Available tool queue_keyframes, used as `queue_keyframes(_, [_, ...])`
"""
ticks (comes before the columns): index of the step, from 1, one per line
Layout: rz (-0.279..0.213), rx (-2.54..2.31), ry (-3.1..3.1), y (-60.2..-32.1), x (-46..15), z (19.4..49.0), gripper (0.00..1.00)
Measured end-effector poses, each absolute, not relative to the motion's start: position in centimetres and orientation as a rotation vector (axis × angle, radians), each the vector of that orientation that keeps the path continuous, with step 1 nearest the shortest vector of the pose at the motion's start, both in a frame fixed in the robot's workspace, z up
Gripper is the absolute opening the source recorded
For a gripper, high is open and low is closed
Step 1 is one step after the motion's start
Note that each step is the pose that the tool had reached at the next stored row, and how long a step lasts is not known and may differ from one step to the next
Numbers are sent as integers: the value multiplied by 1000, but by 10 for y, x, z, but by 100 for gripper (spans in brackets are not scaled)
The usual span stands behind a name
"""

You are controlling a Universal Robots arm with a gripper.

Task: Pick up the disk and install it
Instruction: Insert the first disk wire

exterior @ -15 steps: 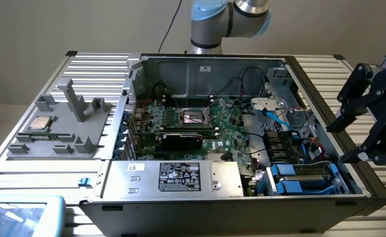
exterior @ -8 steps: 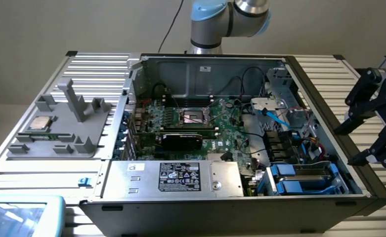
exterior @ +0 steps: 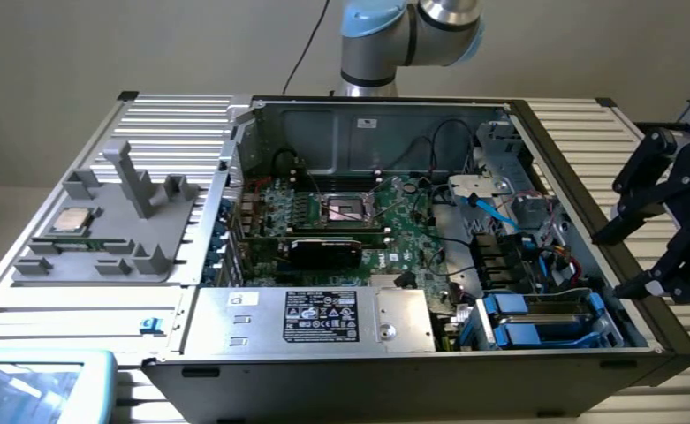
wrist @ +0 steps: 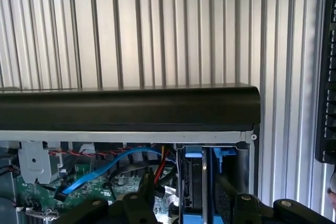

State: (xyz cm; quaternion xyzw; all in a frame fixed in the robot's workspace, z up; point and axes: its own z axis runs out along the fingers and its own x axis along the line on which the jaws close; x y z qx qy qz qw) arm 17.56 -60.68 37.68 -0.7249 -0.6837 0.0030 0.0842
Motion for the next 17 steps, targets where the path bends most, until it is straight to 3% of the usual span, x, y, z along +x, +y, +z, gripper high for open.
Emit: queue_keyframes(17, [53,-2197,-1943,-606,174,372,58])
